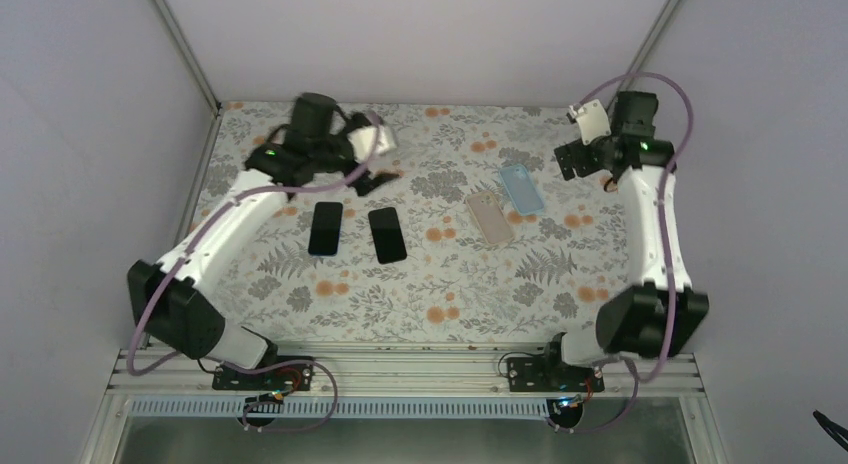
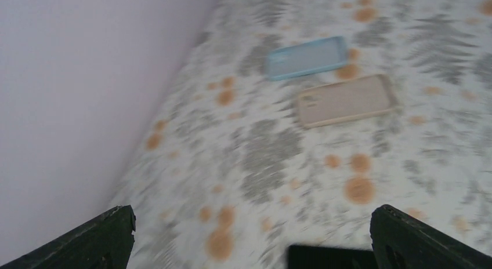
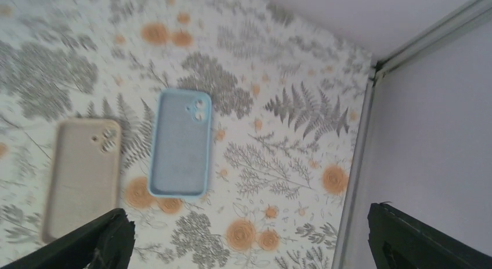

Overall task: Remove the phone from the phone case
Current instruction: Reset both arms

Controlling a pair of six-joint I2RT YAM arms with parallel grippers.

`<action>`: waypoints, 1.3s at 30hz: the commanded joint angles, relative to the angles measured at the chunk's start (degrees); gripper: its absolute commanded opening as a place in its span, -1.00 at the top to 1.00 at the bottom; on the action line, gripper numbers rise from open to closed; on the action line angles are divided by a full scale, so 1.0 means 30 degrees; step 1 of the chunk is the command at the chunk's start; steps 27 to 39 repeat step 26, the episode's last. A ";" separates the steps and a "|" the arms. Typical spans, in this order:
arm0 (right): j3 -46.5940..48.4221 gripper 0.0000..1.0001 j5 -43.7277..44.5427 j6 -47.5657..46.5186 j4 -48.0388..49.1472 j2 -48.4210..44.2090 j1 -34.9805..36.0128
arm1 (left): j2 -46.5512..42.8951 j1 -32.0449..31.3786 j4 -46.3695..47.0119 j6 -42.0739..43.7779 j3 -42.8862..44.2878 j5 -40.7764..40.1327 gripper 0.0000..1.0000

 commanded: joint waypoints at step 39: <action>-1.1750 -1.00 -0.3835 0.6599 0.9080 -0.8616 -0.1886 | -1.0345 1.2759 0.3952 -0.4596 -1.2564 -0.1216 -1.00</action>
